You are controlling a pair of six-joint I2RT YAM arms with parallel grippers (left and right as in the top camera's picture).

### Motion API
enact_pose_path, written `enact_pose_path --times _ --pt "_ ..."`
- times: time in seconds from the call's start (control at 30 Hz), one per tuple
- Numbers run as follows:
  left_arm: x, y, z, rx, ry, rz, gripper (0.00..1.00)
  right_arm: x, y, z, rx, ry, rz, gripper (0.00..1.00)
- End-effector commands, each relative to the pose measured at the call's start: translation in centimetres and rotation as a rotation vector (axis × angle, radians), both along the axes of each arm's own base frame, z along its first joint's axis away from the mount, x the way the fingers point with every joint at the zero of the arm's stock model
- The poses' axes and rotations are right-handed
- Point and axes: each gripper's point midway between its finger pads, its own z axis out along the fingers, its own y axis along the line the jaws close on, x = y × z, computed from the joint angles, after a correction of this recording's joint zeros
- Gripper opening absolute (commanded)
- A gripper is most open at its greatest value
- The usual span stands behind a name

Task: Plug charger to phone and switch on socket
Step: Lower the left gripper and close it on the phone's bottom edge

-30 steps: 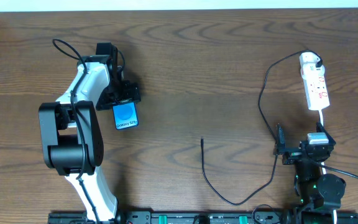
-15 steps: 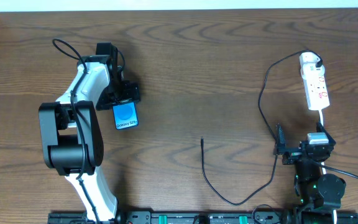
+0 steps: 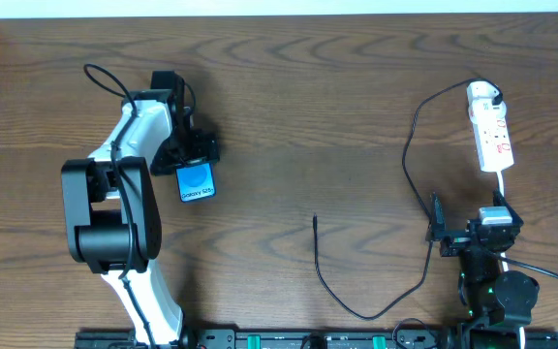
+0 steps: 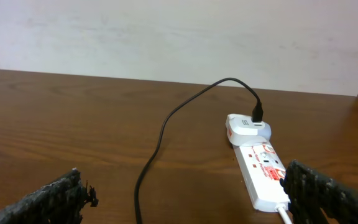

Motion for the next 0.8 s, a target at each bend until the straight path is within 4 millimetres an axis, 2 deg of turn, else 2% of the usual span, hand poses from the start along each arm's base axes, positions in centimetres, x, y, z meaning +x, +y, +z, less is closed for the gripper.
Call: enact_pose_path --times 0.0,0.3,0.77 --pt "-0.7 0.3 -0.7 0.013 0.022 0.015 0.98 0.0 -0.1 0.0 -0.009 0.000 -0.006 0.99" --pt "-0.7 0.3 -1.0 0.013 0.018 0.015 0.98 0.0 -0.1 0.0 -0.009 0.000 -0.006 0.99" --pt "0.3 0.3 -1.0 0.013 -0.023 0.015 0.98 0.0 -0.1 0.0 -0.009 0.000 -0.006 0.99"
